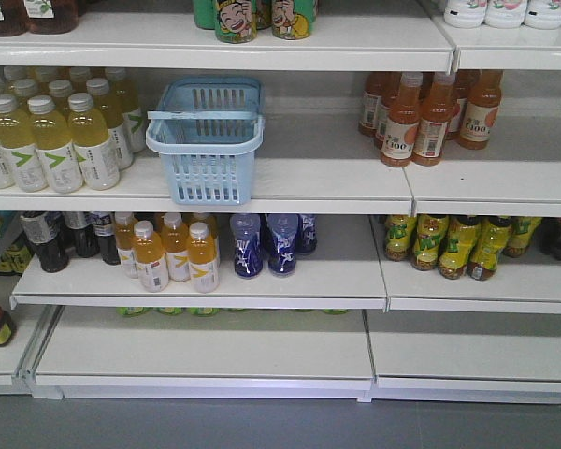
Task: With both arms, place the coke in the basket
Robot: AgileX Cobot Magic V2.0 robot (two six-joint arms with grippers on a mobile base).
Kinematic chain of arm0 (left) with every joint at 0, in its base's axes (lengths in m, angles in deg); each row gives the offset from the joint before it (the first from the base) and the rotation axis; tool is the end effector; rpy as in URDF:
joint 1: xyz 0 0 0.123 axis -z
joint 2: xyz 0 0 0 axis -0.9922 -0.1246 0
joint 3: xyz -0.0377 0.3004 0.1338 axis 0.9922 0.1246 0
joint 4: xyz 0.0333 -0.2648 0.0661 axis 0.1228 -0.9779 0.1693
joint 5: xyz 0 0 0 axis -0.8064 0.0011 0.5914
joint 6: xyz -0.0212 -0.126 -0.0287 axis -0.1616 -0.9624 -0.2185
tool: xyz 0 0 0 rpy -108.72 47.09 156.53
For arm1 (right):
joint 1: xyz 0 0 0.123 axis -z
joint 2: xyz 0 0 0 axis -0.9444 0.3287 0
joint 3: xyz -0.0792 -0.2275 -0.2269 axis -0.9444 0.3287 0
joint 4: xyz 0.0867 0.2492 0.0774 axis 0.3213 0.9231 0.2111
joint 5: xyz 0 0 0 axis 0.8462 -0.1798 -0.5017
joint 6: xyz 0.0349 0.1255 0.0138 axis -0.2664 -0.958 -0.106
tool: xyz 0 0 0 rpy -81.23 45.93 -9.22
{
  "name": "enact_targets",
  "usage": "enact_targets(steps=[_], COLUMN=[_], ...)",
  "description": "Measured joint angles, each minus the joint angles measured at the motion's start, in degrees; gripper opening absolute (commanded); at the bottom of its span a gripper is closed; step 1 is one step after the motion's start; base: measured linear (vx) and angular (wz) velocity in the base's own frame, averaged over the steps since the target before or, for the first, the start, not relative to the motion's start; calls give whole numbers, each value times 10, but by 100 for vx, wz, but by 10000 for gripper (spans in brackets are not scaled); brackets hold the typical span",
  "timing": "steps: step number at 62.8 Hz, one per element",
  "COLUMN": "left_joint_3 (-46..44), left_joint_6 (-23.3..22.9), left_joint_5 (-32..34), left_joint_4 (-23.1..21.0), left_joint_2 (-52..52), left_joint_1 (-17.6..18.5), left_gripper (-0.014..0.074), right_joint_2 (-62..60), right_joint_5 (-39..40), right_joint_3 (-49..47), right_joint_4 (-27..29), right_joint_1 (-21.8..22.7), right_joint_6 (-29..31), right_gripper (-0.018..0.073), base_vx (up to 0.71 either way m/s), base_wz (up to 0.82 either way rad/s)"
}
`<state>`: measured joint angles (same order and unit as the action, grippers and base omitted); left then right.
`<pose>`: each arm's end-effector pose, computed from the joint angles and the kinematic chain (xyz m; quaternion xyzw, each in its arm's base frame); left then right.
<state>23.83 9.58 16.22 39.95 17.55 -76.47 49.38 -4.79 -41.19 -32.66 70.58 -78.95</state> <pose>0.0728 -0.0066 0.1772 0.0945 0.7496 0.0165 0.6549 0.0729 -0.0005 0.1791 0.0215 0.7537 0.0171 0.6567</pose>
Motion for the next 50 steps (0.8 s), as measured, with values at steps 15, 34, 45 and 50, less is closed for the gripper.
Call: enact_targets(steps=[15, 34, 45, 50], left_joint_3=[0, 0, 0, 0], left_joint_6=[0, 0, 0, 0], left_joint_5=[0, 0, 0, 0], left_joint_4=[0, 0, 0, 0], left_joint_2=[0, 0, 0, 0], left_joint_1=[0, 0, 0, 0], left_gripper=[-6, -6, -6, -6], right_joint_2=[0, 0, 0, 0], right_joint_5=[0, 0, 0, 0], right_joint_3=[0, 0, 0, 0], right_joint_4=[0, 0, 0, 0], right_joint_1=[0, 0, 0, 0], right_joint_6=[0, 0, 0, 0], right_gripper=[-5, -5, -5, -5], base_vx=[7, 6, 5, 5], base_wz=[-1, 0, 1, 1])
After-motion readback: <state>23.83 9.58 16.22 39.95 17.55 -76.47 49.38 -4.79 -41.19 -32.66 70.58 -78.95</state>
